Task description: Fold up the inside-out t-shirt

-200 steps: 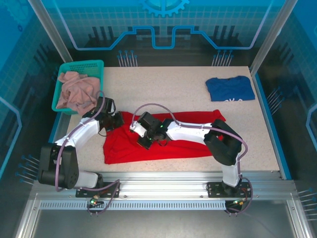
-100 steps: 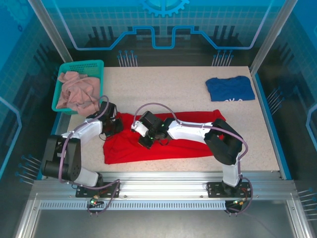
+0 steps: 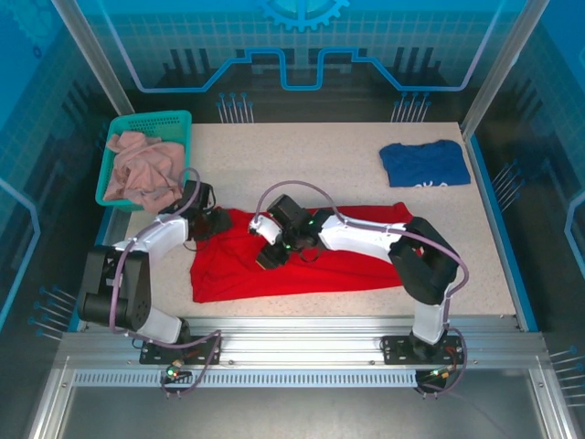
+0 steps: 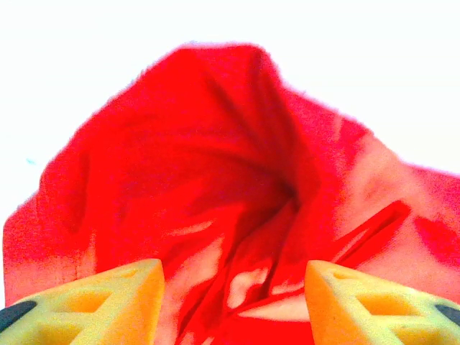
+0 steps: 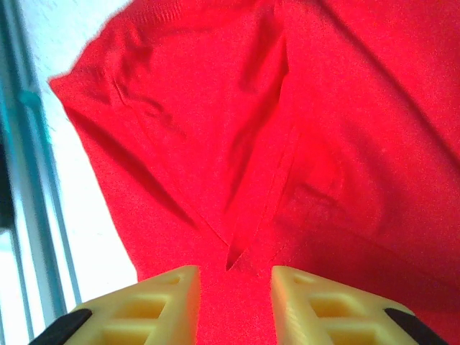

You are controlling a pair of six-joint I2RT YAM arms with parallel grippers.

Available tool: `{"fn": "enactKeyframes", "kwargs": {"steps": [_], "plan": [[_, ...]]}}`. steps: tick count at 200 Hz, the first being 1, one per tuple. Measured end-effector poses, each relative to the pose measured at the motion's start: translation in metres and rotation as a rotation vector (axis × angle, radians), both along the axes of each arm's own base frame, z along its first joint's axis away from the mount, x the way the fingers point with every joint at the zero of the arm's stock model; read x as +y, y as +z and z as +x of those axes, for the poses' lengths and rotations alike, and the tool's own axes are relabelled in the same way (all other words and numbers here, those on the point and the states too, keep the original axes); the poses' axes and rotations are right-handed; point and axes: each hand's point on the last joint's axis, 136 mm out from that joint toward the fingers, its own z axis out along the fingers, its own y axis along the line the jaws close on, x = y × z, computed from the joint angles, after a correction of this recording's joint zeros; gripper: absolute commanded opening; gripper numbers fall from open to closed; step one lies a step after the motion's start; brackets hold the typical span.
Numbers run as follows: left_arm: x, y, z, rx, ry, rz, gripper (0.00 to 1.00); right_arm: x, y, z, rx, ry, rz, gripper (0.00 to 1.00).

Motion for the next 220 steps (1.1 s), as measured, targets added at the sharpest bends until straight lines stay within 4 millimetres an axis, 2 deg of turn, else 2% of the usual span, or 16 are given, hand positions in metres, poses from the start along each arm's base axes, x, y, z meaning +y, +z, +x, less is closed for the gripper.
{"fn": "enactKeyframes", "kwargs": {"steps": [19,43,90,126,156,200,220], "plan": [[0.002,0.008,0.021,-0.033,0.008,-0.027,0.55,0.002,0.010,0.008,-0.009,-0.018,0.039,0.34],[-0.002,0.002,0.043,-0.032,-0.001,-0.076,0.50,0.003,0.005,0.010,-0.001,-0.036,0.025,0.34],[-0.010,-0.013,0.049,0.014,-0.024,-0.117,0.34,0.014,-0.021,0.011,0.003,-0.064,-0.045,0.36],[-0.006,-0.018,0.061,0.019,-0.034,-0.094,0.25,0.029,-0.047,0.002,-0.003,-0.043,-0.115,0.26],[0.000,-0.025,0.068,0.037,-0.023,-0.090,0.26,0.021,-0.065,0.000,0.018,-0.049,-0.176,0.17],[0.003,-0.030,0.082,0.078,-0.018,-0.080,0.31,0.014,-0.071,-0.006,0.035,-0.038,-0.193,0.12],[0.005,-0.035,0.089,0.098,-0.023,-0.075,0.34,0.011,-0.068,-0.012,0.047,-0.023,-0.182,0.11]]}}
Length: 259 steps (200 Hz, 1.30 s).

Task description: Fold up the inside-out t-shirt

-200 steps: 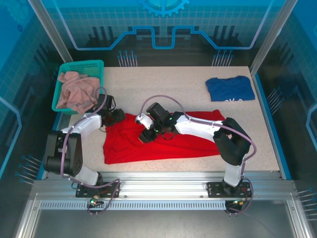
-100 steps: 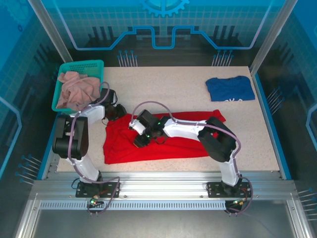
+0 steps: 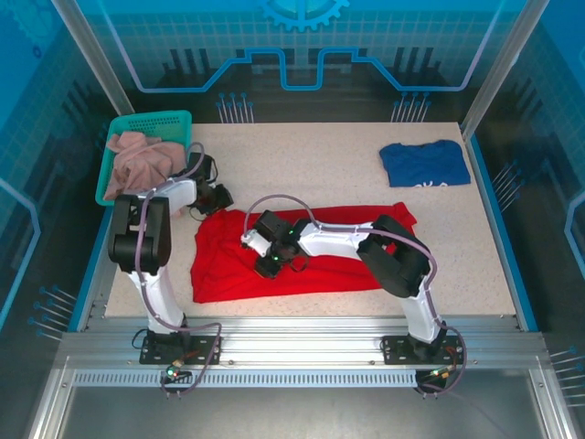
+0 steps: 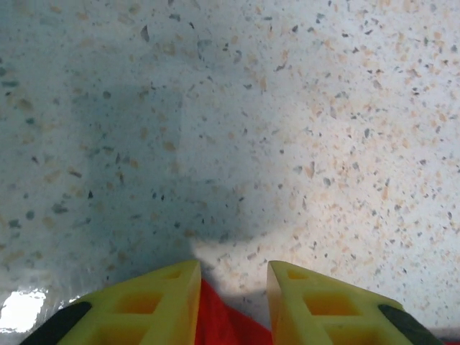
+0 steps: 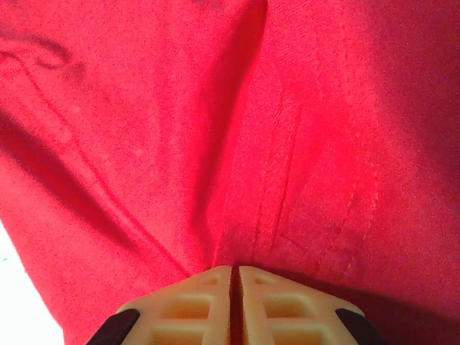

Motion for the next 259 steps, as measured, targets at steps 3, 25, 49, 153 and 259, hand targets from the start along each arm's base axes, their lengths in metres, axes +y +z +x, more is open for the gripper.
{"fn": "enactKeyframes", "kwargs": {"steps": [3,25,49,153,259], "plan": [[0.001,-0.001,0.001,0.005,0.001,0.000,0.34,0.000,0.001,0.000,0.003,0.000,0.003,0.11],[0.003,-0.003,0.004,0.029,0.003,0.000,0.39,-0.001,0.008,-0.001,0.015,0.002,0.025,0.15],[0.003,0.001,0.007,0.022,0.001,0.003,0.49,0.001,0.021,0.005,0.017,-0.008,0.068,0.18],[-0.045,0.073,-0.052,-0.219,-0.031,-0.221,0.56,-0.035,0.056,0.089,0.094,-0.402,0.268,0.26],[-0.058,0.007,-0.053,-0.111,-0.005,-0.330,0.56,-0.082,-0.004,0.125,0.232,-0.634,0.193,0.22]]}}
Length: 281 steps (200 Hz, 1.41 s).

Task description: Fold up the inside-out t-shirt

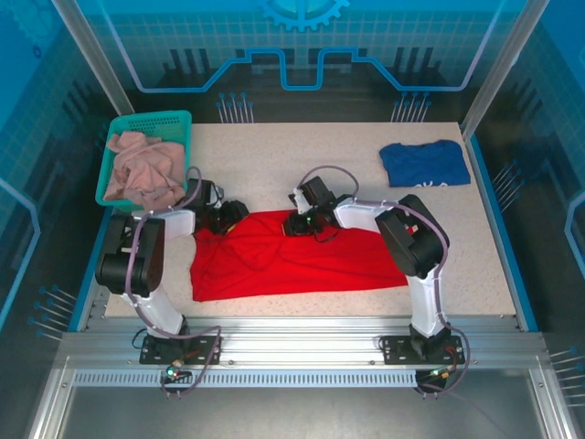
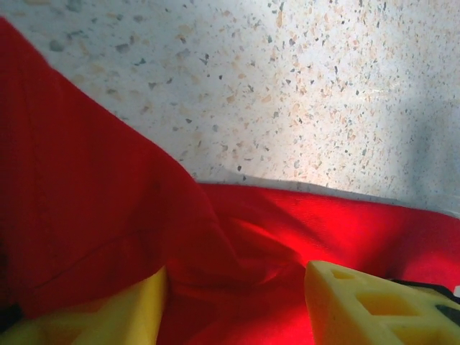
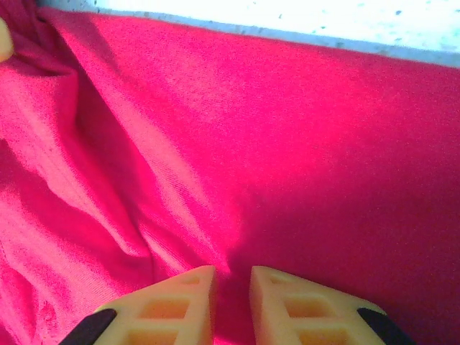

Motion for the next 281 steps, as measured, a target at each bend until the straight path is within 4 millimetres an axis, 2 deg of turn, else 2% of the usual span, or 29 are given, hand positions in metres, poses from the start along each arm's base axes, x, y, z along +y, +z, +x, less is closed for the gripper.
{"fn": "enactKeyframes", "kwargs": {"steps": [34,61,83,100,120,134,171,191,209,235,252,265,281], "plan": [[0.018,0.004,-0.004,0.002,0.028,0.079,0.57,-0.006,0.001,0.003,0.014,-0.013,0.004,0.22],[0.022,0.029,-0.004,-0.058,0.037,0.091,0.58,-0.009,0.002,0.004,0.020,-0.008,0.007,0.25],[0.009,0.055,-0.003,-0.133,0.001,0.072,0.58,-0.007,0.005,0.001,0.022,0.015,0.015,0.27],[-0.011,0.061,-0.008,-0.148,-0.057,0.050,0.58,-0.005,0.006,0.000,0.024,0.028,0.022,0.29],[-0.034,0.055,-0.018,-0.122,-0.122,0.033,0.58,-0.004,0.011,-0.001,0.022,0.041,0.034,0.30],[-0.041,0.045,-0.025,-0.086,-0.145,0.030,0.58,-0.005,0.019,0.000,0.011,0.041,0.043,0.30],[-0.033,-0.001,-0.053,0.061,-0.137,0.061,0.58,-0.017,0.055,0.010,-0.061,0.019,0.079,0.32],[-0.031,0.002,-0.052,0.048,-0.143,0.067,0.60,-0.025,0.071,0.011,-0.106,0.016,0.077,0.35],[-0.025,0.009,-0.053,0.029,-0.129,0.094,0.63,-0.033,0.081,0.006,-0.148,0.029,0.060,0.39],[-0.005,0.047,-0.051,-0.087,-0.063,0.145,0.67,-0.050,0.089,-0.009,-0.199,0.047,0.007,0.44],[0.016,0.066,-0.053,-0.145,0.005,0.175,0.76,-0.066,0.091,-0.019,-0.224,0.042,-0.047,0.47],[0.036,0.067,-0.057,-0.146,0.067,0.205,0.87,-0.077,0.091,-0.023,-0.233,0.034,-0.085,0.52],[0.058,0.057,-0.067,-0.106,0.128,0.246,0.99,-0.094,0.087,-0.026,-0.227,0.009,-0.124,0.59]]}}
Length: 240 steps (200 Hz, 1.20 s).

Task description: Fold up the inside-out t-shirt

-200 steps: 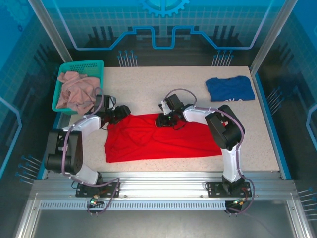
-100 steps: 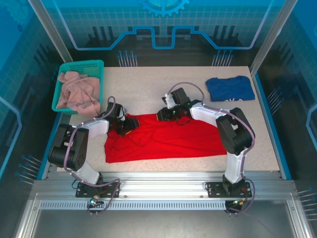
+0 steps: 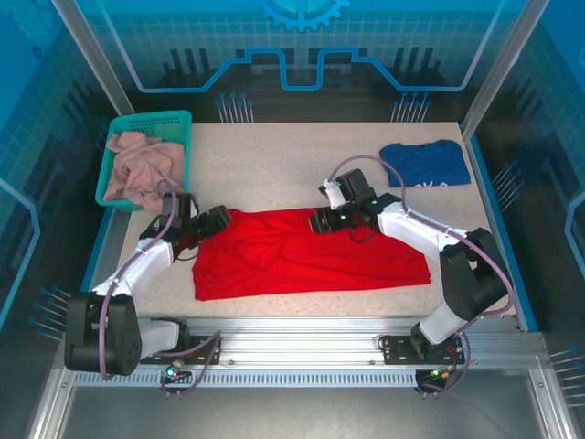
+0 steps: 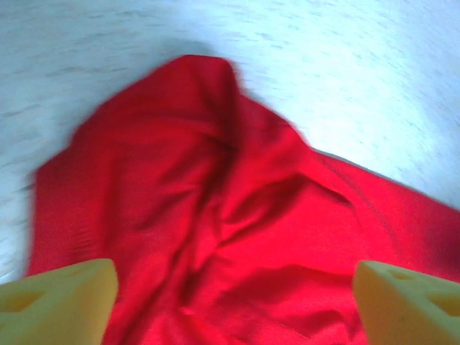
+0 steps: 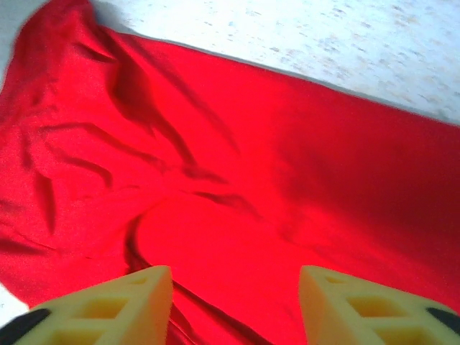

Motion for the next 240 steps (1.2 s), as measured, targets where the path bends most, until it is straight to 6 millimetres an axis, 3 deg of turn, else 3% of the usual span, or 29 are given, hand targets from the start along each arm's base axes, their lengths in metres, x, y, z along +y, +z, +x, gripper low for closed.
{"fn": "enactKeyframes", "kwargs": {"steps": [30,98,180,240], "plan": [[0.020,-0.015,-0.013,0.070,0.061,0.031,0.99,-0.018,-0.007,0.002,0.018,-0.039,-0.016,0.69],[0.023,-0.057,-0.018,0.247,0.034,0.057,0.99,-0.005,-0.019,-0.002,0.065,0.008,0.027,0.73],[0.006,-0.063,-0.018,0.251,-0.079,0.081,0.98,0.002,-0.014,0.002,0.044,0.026,0.061,0.72],[-0.002,-0.064,-0.013,0.231,-0.110,0.087,0.86,0.004,-0.018,0.001,0.067,0.022,0.071,0.71]]}}
